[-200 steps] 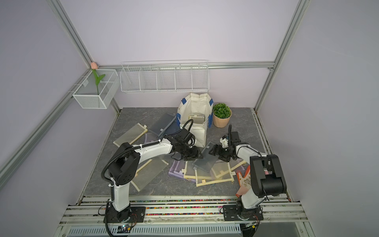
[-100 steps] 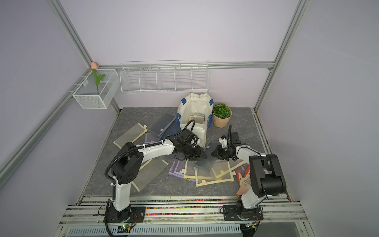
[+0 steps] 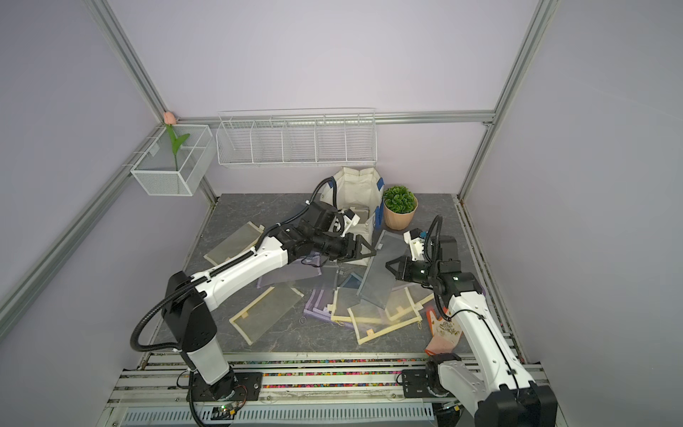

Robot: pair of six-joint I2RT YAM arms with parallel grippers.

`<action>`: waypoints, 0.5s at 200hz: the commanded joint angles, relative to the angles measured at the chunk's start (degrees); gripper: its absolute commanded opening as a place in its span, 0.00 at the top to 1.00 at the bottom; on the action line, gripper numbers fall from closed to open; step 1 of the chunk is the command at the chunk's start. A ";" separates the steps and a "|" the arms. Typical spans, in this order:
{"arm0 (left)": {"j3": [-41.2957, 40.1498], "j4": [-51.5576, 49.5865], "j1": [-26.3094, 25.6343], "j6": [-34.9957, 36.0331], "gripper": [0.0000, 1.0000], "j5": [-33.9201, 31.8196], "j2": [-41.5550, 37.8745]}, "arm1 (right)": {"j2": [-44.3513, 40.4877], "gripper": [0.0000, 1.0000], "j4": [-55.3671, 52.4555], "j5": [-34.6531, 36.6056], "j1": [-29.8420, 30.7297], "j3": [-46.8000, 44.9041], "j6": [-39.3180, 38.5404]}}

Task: Put the pencil pouch into the canvas bag
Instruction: Pick up the pencil pouch.

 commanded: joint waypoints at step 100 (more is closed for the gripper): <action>-3.08 15.71 5.87 -4.54 0.21 9.93 -7.73 | 3.46 0.93 17.21 -11.95 2.80 15.12 14.52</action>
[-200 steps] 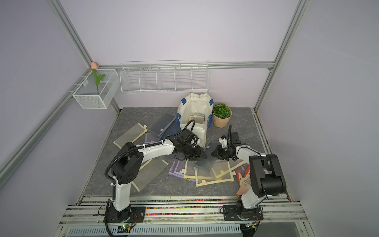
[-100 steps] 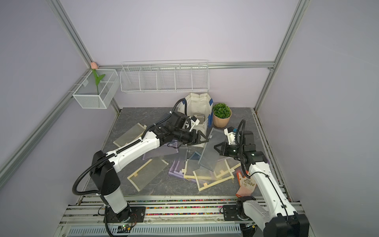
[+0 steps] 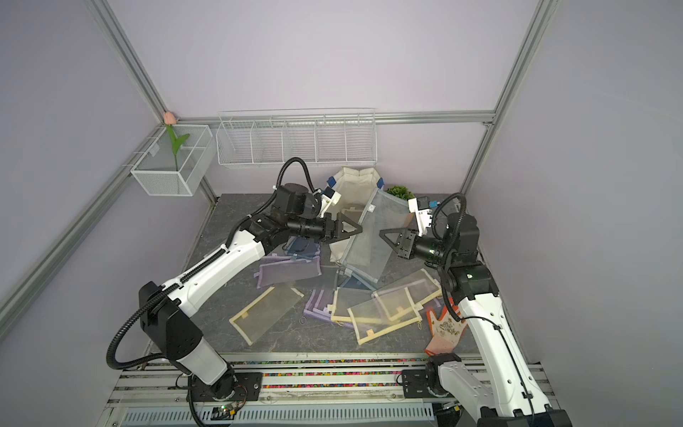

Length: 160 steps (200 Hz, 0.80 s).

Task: Put the pencil pouch into the canvas bag
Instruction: Pick up the pencil pouch.

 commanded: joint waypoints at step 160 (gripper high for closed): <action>8.89 -2.54 8.28 1.15 1.00 -10.29 0.33 | 6.68 0.05 -19.87 14.97 2.74 10.94 -8.14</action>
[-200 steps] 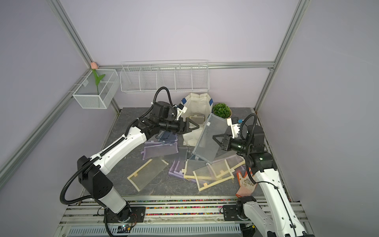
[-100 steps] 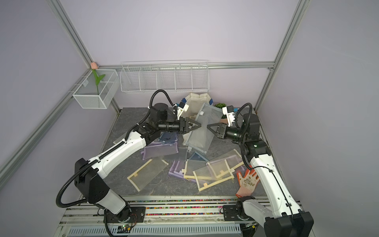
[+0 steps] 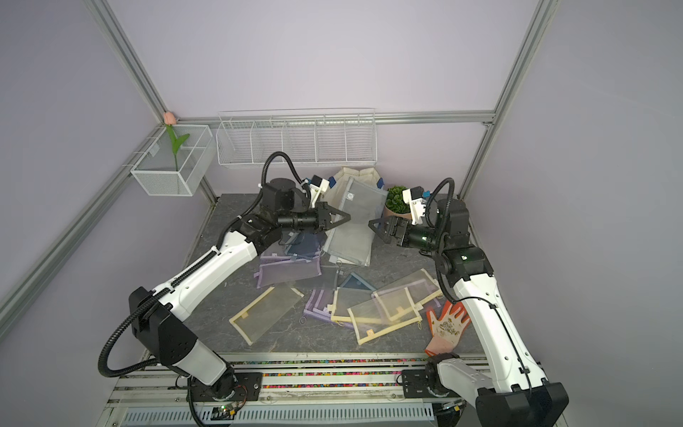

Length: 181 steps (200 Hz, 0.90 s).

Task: Put the pencil pouch into the canvas bag
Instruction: Pick up the pencil pouch, then place the pencil pouch in the canvas bag.

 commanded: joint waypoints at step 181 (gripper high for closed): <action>36.88 -17.64 0.92 10.98 1.00 -23.65 31.60 | -1.52 0.11 -13.32 11.94 -0.06 -0.30 -5.91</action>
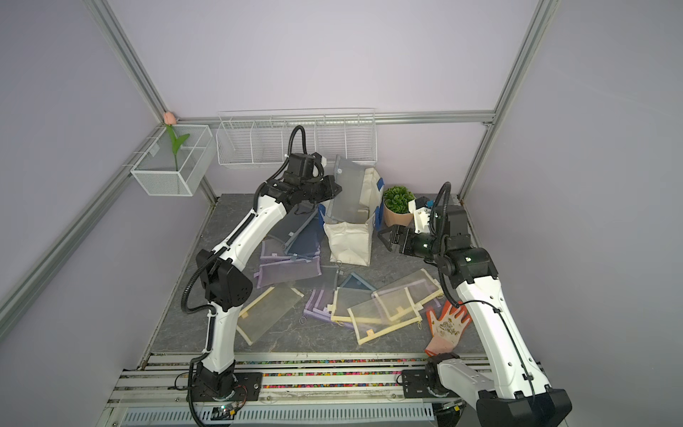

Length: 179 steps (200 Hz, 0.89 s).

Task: Put the pencil pouch into the canvas bag
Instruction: Place the pencil pouch in the canvas bag.

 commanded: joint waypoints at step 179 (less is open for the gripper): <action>5.84 -8.73 -2.69 7.51 0.43 -11.67 1.27 | -3.53 0.11 -8.38 6.06 -1.47 -3.55 -1.88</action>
